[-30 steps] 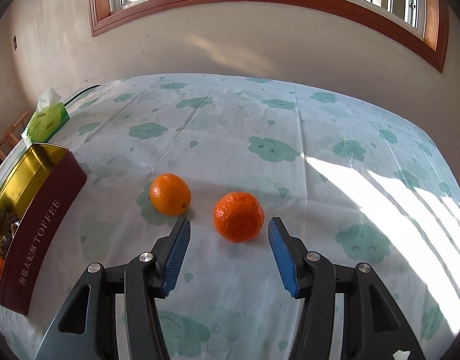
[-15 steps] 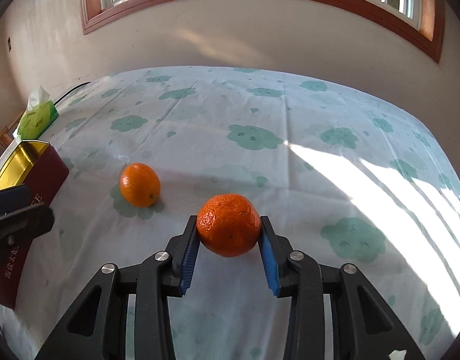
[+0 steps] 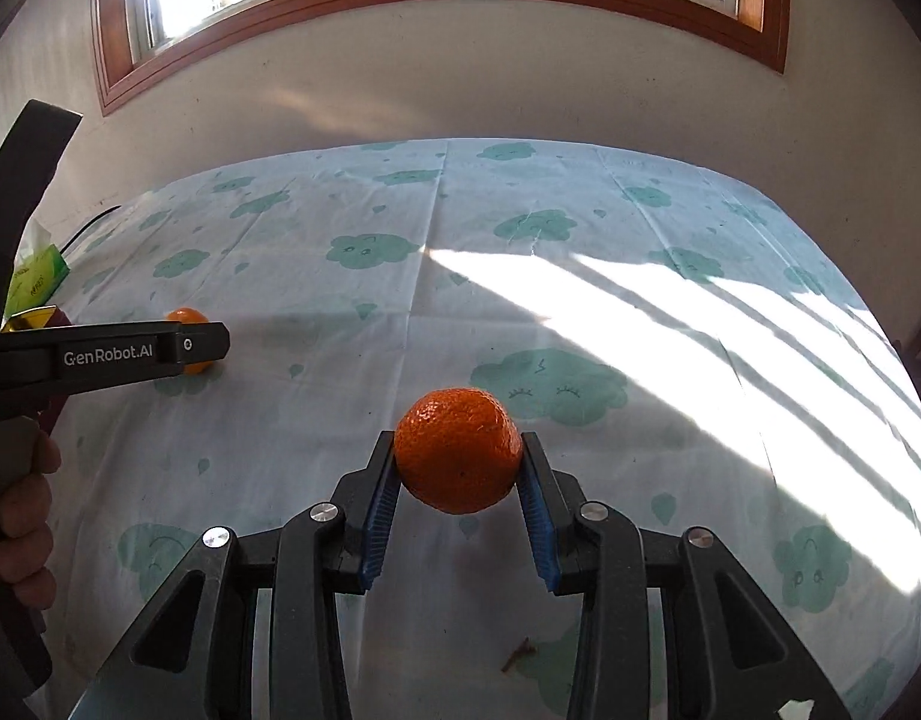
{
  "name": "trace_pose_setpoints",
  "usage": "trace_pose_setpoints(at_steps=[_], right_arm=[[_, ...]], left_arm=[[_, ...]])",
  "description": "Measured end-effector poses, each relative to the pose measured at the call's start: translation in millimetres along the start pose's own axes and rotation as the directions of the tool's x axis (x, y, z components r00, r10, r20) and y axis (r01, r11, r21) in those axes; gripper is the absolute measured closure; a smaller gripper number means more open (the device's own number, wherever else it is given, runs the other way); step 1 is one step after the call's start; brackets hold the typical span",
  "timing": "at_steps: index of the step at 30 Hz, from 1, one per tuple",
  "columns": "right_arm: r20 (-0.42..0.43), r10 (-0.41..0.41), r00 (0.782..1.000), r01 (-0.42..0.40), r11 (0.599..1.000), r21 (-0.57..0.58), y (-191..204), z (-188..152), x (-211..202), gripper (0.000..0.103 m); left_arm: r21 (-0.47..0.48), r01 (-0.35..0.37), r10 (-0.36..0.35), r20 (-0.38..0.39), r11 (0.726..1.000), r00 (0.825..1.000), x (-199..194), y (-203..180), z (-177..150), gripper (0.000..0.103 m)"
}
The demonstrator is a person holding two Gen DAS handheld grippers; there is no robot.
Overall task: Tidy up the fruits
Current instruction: 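Grasp the last tangerine with the left tool, then carry the tangerine into the gold tin and open the left tool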
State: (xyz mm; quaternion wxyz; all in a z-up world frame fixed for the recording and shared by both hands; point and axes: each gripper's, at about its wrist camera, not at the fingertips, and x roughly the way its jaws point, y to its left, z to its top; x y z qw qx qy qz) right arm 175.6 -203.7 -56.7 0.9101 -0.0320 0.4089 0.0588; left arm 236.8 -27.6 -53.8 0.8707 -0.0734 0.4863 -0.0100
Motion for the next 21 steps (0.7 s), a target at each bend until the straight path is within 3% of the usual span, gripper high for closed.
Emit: trace_pose_setpoints(at_steps=[2, 9, 21], right_arm=[[-0.002, 0.007, 1.0, -0.007, 1.0, 0.005, 1, 0, 2, 0.068], [-0.003, 0.012, 1.0, -0.012, 1.0, -0.01, 8, 1, 4, 0.068], [0.021, 0.036, 0.999, -0.035, 0.998, -0.049, 40, -25, -34, 0.068]], left_arm=[[0.008, 0.0, 0.0, -0.004, 1.0, 1.0, 3, -1, 0, 0.06], [0.033, -0.014, 0.014, -0.011, 0.999, 1.0, -16, -1, -15, 0.06], [0.045, -0.072, 0.069, 0.073, 0.996, 0.995, -122, 29, -84, 0.06]])
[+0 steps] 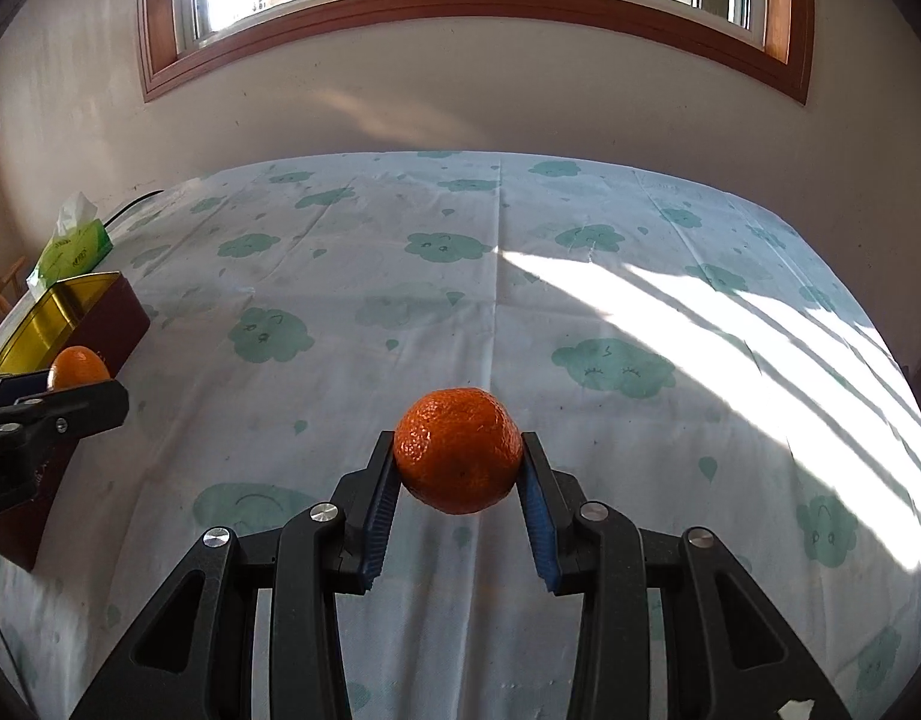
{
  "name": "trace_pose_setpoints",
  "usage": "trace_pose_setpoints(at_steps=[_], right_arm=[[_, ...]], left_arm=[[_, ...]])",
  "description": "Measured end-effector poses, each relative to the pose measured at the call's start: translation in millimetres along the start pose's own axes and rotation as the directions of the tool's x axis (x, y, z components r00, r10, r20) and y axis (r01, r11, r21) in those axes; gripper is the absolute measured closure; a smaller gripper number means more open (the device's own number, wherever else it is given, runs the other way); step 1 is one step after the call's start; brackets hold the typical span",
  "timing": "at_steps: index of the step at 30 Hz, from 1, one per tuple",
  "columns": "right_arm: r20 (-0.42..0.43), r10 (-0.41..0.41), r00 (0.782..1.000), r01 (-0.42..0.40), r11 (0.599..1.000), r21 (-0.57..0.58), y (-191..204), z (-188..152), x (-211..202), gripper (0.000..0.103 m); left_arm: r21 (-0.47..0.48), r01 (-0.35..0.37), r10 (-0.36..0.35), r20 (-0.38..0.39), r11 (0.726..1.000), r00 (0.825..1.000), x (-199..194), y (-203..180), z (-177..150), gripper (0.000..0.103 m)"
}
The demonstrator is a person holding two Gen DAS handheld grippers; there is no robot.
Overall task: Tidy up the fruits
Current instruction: 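Carry the tangerine into the gold tin and open the left tool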
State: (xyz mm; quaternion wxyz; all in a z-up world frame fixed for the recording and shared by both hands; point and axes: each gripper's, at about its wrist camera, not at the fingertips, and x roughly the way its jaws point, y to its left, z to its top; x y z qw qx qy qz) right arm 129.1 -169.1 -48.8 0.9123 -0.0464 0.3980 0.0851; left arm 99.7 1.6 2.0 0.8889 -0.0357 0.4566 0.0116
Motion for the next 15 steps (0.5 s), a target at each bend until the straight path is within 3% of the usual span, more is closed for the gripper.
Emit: trace_pose_setpoints(at_steps=[15], right_arm=[[-0.057, -0.009, 0.998, 0.008, 1.0, -0.014, 10, -8, 12, 0.068]], left_arm=[[-0.047, -0.069, 0.071, 0.036, 0.996, 0.997, -45, 62, -30, 0.06]])
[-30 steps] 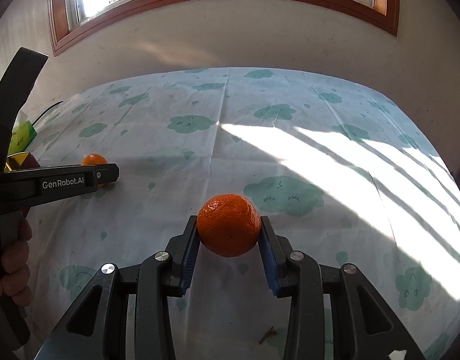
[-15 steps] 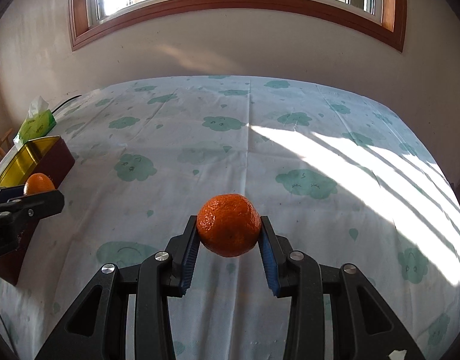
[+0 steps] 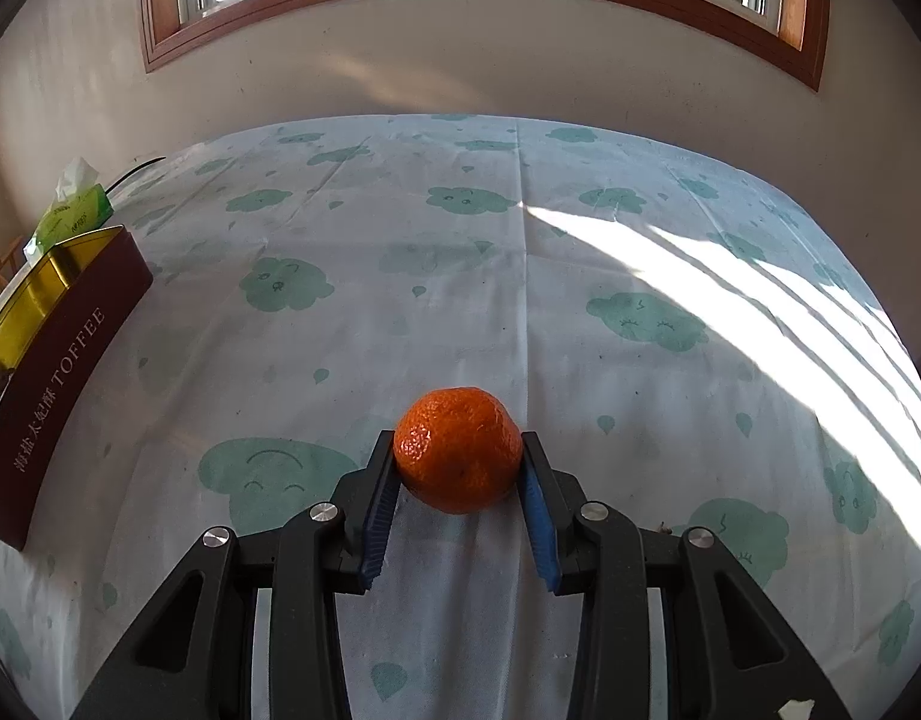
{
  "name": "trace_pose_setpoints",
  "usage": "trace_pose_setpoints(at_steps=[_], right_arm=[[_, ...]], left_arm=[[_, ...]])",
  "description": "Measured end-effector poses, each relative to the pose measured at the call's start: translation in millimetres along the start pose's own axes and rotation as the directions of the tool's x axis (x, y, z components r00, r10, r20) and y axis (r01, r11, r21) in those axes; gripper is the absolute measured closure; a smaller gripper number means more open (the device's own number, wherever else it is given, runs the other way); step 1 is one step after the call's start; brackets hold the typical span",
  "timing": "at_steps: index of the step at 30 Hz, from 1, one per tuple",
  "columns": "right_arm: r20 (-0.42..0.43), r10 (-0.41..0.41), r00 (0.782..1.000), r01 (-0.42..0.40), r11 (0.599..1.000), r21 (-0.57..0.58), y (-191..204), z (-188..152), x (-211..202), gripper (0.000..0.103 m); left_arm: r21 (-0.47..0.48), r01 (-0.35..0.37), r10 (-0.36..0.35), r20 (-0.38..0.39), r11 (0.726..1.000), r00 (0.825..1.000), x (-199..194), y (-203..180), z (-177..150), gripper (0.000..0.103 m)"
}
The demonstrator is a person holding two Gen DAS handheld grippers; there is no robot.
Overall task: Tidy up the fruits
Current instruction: 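Carry the tangerine into the gold tin and open the left tool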
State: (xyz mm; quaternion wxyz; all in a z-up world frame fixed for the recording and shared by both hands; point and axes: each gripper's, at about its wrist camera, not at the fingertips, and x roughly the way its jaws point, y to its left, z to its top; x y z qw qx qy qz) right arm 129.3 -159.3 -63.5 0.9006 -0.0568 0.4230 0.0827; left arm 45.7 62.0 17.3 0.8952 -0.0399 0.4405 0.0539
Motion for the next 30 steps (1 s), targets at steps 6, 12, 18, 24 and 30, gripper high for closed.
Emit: trace_pose_setpoints(at_steps=[6, 12, 18, 24, 30], right_arm=[[0.0, 0.002, 1.0, -0.002, 1.0, 0.002, 0, 0, 0, 0.068], [-0.001, 0.005, 1.0, -0.005, 1.0, 0.005, 0, 0, 0, 0.067], [-0.002, 0.004, 1.0, -0.004, 1.0, 0.005, 0, 0, 0, 0.067], [-0.002, 0.004, 1.0, -0.004, 1.0, 0.005, 0, 0, 0, 0.067], [-0.017, 0.016, 1.0, -0.015, 1.0, 0.019, -3, 0, 3, 0.067]], left_arm=[[-0.061, -0.038, 0.039, 0.017, 0.997, 0.999, -6, 48, -2, 0.06], [-0.124, -0.143, 0.141, -0.021, 0.982, 0.99, 8, 98, -8, 0.06], [-0.154, -0.18, 0.172, -0.066, 0.971, 0.983, 23, 120, -18, 0.06], [-0.149, -0.196, 0.186, -0.079, 0.969, 0.979, 32, 124, -23, 0.06], [-0.121, -0.211, 0.205, -0.06, 0.97, 0.977, 31, 122, -26, 0.06]])
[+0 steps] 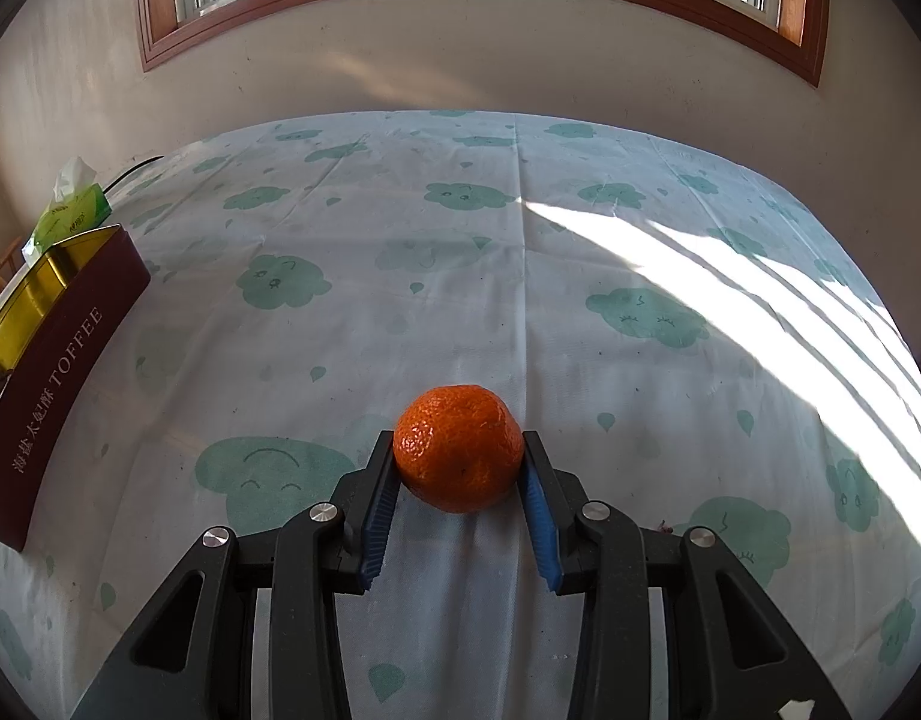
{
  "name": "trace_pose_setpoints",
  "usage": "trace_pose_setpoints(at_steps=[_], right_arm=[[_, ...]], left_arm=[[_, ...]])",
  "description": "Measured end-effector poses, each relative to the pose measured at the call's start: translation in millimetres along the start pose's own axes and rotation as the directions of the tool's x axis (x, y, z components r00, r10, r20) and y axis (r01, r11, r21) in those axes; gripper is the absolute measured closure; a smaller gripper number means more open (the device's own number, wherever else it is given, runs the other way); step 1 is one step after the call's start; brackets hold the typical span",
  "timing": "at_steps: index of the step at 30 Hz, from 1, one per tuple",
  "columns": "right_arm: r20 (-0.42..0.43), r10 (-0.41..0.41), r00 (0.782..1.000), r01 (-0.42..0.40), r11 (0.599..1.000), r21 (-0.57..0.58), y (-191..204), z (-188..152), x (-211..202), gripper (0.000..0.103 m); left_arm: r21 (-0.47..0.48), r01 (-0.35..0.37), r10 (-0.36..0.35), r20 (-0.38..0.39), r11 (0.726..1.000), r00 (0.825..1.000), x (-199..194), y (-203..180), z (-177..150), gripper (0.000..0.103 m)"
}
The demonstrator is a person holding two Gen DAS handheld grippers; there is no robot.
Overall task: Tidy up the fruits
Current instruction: 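Carry the tangerine into the gold tin and open the left tool, then carry the tangerine into the gold tin and open the right tool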
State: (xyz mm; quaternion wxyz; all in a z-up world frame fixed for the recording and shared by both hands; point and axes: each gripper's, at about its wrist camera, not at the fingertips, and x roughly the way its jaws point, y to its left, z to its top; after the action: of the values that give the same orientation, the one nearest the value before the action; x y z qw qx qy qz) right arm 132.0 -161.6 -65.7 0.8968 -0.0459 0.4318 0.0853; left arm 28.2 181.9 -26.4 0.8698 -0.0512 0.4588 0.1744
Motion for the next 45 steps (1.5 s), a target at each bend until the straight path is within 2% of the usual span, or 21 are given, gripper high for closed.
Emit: trace_pose_setpoints(at_steps=[4, 8, 10, 13, 17, 21, 24, 29, 33, 38, 45], right_arm=[[0.002, -0.021, 1.0, 0.021, 1.0, -0.012, 3, -1, -1, 0.068], [0.007, -0.018, 1.0, 0.018, 1.0, -0.005, 0, -1, -1, 0.068], [0.025, -0.02, 0.999, 0.02, 1.0, -0.008, 1, -1, -4, 0.068], [0.05, -0.02, 0.999, 0.021, 0.999, -0.026, 5, -1, -10, 0.068], [0.044, 0.04, 0.998, -0.038, 0.998, -0.05, 21, -2, -17, 0.068], [0.063, 0.111, 0.992, -0.104, 0.989, -0.108, 54, 4, -33, 0.068], [0.083, 0.187, 0.979, -0.171, 0.971, -0.17, 89, 12, -50, 0.068], [0.076, 0.334, 0.94, -0.302, 0.912, -0.276, 153, 23, -70, 0.068], [0.032, 0.397, 0.917, -0.36, 0.862, -0.356, 203, 22, -69, 0.068], [-0.032, 0.421, 0.906, -0.396, 0.821, -0.411, 250, 12, -58, 0.068], [-0.077, 0.383, 0.92, -0.38, 0.83, -0.407, 272, 5, -37, 0.068]], left_arm=[[0.013, -0.001, 0.001, 0.013, 1.0, 1.0, -2, -1, -1, 0.059], [-0.015, 0.015, -0.015, 0.009, 1.0, 1.0, -4, 2, 0, 0.058], [-0.017, 0.025, -0.025, 0.032, 1.0, 0.999, -10, 3, 0, 0.057], [-0.013, 0.036, -0.035, 0.058, 0.999, 0.998, -18, 2, 2, 0.044], [-0.011, 0.049, -0.047, 0.079, 0.999, 0.996, -30, 4, 3, 0.04], [-0.02, 0.053, -0.051, 0.083, 0.998, 0.995, -37, 11, 1, 0.039], [-0.029, 0.033, -0.03, 0.098, 0.999, 0.995, -45, 20, -2, 0.038], [-0.054, 0.004, 0.002, 0.105, 0.999, 0.995, -56, 39, -7, 0.036], [-0.079, -0.02, 0.028, 0.101, 0.997, 0.994, -59, 53, -12, 0.036], [-0.089, -0.048, 0.055, 0.075, 0.995, 0.996, -57, 64, -20, 0.036], [-0.096, -0.045, 0.05, 0.054, 0.994, 0.997, -54, 73, -27, 0.036]])
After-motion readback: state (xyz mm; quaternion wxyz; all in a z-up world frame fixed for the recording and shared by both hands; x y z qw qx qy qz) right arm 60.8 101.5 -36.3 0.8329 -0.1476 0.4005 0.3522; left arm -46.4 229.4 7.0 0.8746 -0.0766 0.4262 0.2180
